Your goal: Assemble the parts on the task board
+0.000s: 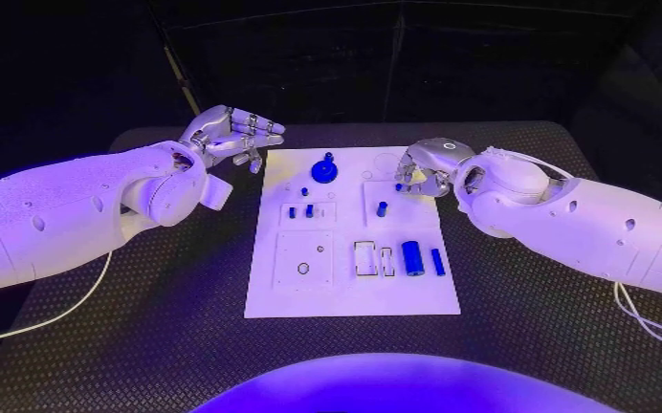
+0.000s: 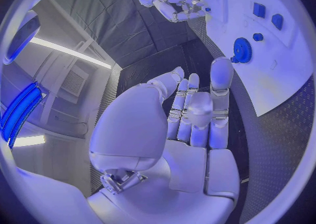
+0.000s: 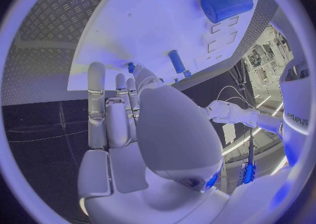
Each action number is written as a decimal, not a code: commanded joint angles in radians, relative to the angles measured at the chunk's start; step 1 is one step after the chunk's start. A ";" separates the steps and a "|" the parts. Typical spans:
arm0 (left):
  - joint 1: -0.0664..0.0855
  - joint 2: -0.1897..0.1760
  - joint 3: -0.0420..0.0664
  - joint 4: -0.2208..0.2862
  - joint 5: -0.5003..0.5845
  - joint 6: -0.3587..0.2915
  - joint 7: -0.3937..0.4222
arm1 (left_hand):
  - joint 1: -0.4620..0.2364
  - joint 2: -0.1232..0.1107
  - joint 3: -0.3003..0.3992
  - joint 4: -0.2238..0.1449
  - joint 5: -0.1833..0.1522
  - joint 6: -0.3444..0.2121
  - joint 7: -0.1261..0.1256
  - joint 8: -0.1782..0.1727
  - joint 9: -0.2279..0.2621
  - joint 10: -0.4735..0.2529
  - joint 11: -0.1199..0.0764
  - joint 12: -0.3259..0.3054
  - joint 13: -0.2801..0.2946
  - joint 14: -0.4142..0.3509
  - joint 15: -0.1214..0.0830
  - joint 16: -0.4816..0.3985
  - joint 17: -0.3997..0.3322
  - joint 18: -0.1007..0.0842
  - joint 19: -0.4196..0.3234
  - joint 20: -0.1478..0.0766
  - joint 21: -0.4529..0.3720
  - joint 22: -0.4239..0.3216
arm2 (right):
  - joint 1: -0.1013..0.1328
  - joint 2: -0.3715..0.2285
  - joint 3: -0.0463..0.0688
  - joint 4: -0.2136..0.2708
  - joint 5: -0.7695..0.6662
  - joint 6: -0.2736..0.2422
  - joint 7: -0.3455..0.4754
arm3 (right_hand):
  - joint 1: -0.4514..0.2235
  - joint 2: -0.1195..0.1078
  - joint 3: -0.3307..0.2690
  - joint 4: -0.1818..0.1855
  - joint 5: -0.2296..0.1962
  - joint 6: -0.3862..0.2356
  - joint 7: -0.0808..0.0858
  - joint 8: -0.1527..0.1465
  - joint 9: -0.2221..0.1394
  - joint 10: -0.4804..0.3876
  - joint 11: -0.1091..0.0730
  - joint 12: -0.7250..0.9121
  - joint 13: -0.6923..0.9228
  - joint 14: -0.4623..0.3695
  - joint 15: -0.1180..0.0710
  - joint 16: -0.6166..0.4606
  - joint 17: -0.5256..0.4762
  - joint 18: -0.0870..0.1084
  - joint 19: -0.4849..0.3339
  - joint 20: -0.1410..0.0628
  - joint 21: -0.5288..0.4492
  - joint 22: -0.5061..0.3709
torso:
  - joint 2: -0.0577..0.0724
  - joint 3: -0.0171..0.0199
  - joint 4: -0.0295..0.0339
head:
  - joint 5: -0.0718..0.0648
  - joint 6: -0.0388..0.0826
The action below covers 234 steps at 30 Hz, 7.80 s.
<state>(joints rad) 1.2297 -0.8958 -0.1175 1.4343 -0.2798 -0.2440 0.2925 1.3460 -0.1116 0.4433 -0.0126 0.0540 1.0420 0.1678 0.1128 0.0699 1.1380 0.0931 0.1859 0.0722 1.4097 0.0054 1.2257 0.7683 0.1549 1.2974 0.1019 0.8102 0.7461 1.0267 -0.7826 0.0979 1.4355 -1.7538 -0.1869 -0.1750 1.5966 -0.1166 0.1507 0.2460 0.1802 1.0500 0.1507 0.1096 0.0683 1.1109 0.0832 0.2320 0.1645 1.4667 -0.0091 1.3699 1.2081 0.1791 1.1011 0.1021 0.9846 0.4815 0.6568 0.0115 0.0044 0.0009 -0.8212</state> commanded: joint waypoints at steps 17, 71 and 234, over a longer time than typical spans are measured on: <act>0.002 0.002 0.000 0.020 0.106 0.034 0.062 | 0.000 0.012 0.007 -0.005 0.003 0.001 0.005 -0.002 -0.003 -0.011 0.004 0.001 -0.002 -0.014 0.000 -0.016 -0.019 0.018 -0.018 0.002 -0.028 -0.024 | -0.005 0.046 -0.002 -0.051 -0.016 0.052 0.005 | 0.015 0.013 0.034 -0.009 -0.006 0.016 0.002 -0.011 -0.001 0.020 -0.002 -0.027 -0.026 0.038 0.007 0.009 0.006 0.002 0.005 -0.002 0.012 0.006 | 0.000 0.0011 0.0014 | 0.000 -0.004; 0.002 0.003 0.000 0.011 0.111 0.063 0.052 | -0.003 0.008 0.006 -0.010 0.004 -0.019 0.014 -0.012 -0.005 -0.028 0.012 -0.002 -0.004 -0.022 0.006 -0.023 -0.034 0.021 -0.031 0.006 -0.058 -0.051 | -0.011 -0.046 0.001 0.165 -0.025 -0.144 -0.008 | -0.038 -0.005 0.320 -0.201 -0.043 0.130 -0.019 -0.008 0.006 0.157 -0.027 -0.064 -0.051 0.044 -0.017 0.027 0.018 -0.012 0.013 -0.026 0.134 0.142 | -0.002 0.0006 -0.0015 | 0.007 -0.007; 0.009 0.064 -0.002 -0.015 0.117 0.119 0.035 | -0.012 0.013 0.004 -0.006 0.004 -0.022 0.016 -0.012 -0.003 -0.035 0.014 0.002 -0.003 -0.024 0.009 -0.022 -0.037 0.022 -0.034 0.010 -0.066 -0.058 | -0.093 -0.063 0.025 0.250 -0.013 -0.020 -0.122 | -0.187 -0.031 0.112 -0.184 -0.032 -0.100 0.000 -0.042 0.002 -0.152 0.028 -0.038 -0.095 0.026 0.033 0.013 -0.030 0.004 -0.021 0.024 0.030 0.004 | -0.001 -0.0008 0.0005 | 0.072 -0.025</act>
<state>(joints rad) 1.2374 -0.8327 -0.1197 1.4192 -0.1677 -0.1371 0.3247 1.3419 -0.0999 0.4487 -0.0181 0.0541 1.0274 0.1822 0.1048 0.0668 1.1095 0.1073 0.1859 0.0696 1.3884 0.0126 1.2045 0.7314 0.1688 1.2673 0.1106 0.7485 0.6888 0.9316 -0.8503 0.1213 1.6880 -1.7695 -0.2450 -0.2897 1.4091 -0.1585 0.2678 0.0594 0.1489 0.9444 0.1489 0.0658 0.0689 0.9574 0.1125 0.1897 0.0684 1.4686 0.0179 1.3881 1.1785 0.1790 1.0783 0.1223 1.0211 0.4872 0.6557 0.0109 0.0032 0.0728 -0.8446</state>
